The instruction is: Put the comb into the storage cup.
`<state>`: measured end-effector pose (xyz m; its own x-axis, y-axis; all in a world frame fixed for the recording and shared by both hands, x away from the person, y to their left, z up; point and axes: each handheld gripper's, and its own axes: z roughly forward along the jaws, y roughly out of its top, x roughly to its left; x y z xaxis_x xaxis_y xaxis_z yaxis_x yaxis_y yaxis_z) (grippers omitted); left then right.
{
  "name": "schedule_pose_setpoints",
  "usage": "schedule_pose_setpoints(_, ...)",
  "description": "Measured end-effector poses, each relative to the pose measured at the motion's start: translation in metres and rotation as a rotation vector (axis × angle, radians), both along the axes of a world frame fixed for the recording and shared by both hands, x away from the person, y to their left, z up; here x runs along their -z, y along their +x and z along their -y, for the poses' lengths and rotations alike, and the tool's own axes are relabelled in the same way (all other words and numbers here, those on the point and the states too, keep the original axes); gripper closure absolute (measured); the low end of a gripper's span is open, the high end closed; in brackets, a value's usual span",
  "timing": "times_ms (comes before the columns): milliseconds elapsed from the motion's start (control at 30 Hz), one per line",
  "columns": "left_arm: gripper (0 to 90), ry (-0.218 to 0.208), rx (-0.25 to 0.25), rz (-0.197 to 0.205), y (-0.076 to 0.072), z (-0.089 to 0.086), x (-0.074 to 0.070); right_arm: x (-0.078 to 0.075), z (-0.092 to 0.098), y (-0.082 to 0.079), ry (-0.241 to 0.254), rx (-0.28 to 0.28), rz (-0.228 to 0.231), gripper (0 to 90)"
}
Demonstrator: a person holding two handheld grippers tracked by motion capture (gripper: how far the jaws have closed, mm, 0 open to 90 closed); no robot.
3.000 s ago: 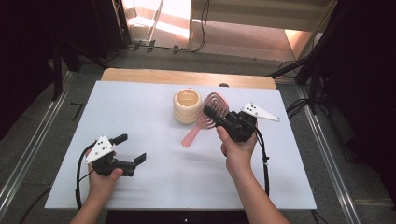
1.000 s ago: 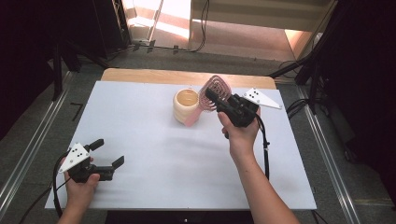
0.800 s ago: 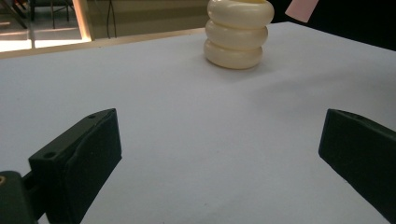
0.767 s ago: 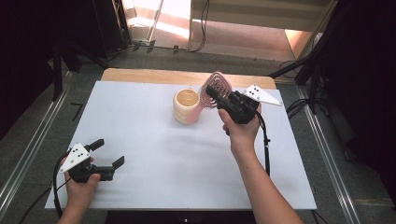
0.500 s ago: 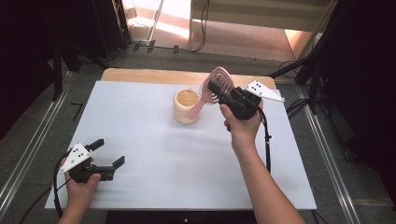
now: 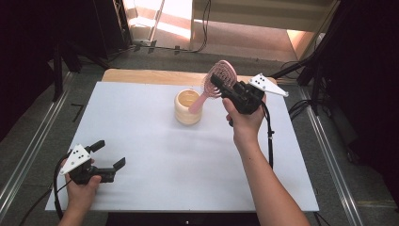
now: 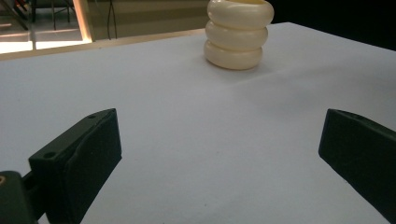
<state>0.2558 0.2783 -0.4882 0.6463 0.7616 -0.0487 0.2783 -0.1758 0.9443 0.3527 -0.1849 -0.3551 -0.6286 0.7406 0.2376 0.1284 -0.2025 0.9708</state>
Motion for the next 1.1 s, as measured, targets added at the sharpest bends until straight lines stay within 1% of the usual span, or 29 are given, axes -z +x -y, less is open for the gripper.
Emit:
schedule_pose_setpoints(467,0.0,-0.001,0.006,-0.001,0.0,0.0,0.0,-0.005,-0.001,0.009,-0.011,0.012,0.013,62.7)
schedule_pose_setpoints(833,0.0,-0.001,0.005,-0.001,0.0,0.0,0.0,-0.003,0.0,0.017,-0.001,0.027,0.01,62.7)
schedule_pose_setpoints(967,0.0,-0.001,0.005,-0.001,0.0,0.0,0.0,-0.002,-0.001,0.021,-0.009,0.033,0.018,62.7)
schedule_pose_setpoints(1100,0.0,0.0,0.007,0.0,0.0,0.0,0.0,-0.001,-0.002,0.024,-0.012,0.034,0.014,62.7)
